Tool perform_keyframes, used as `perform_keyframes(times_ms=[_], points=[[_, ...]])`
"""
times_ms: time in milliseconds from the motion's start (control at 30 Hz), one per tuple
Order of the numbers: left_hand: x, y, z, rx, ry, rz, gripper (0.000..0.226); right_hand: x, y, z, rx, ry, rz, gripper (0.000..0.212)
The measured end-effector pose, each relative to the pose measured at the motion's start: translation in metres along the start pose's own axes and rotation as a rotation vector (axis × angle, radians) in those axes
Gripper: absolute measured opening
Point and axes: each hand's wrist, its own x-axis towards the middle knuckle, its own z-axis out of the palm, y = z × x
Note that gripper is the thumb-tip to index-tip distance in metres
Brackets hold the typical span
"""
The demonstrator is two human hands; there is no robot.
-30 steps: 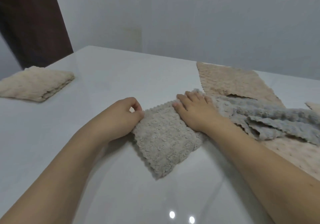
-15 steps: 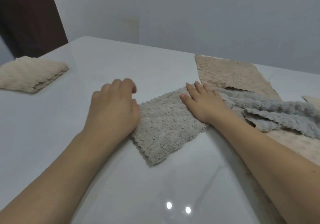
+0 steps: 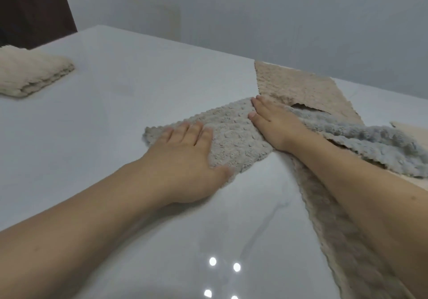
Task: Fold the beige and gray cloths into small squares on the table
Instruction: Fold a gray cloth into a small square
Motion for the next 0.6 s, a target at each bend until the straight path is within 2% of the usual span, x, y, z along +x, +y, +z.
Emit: perform_keyframes(times_ms=[133, 267, 367, 500, 600], points=[[0.039, 0.044, -0.001, 0.041, 0.259, -0.042, 0.084, 0.003, 0.002, 0.001, -0.016, 0.015, -0.016, 0.057], [0.051, 0.048, 0.016, -0.048, 0.211, -0.057, 0.085, 0.004, 0.006, 0.003, -0.026, 0.005, -0.033, 0.057], [0.030, 0.027, 0.020, -0.037, 0.209, 0.003, 0.090, 0.005, 0.007, 0.001, -0.016, -0.004, -0.045, 0.057], [-0.010, -0.009, 0.019, -0.034, 0.109, 0.089, 0.103, 0.005, 0.007, 0.003, -0.027, 0.000, -0.046, 0.057], [-0.026, -0.031, 0.006, -0.183, 0.068, 0.222, 0.090, 0.005, 0.007, 0.003, -0.035, 0.000, -0.044, 0.058]])
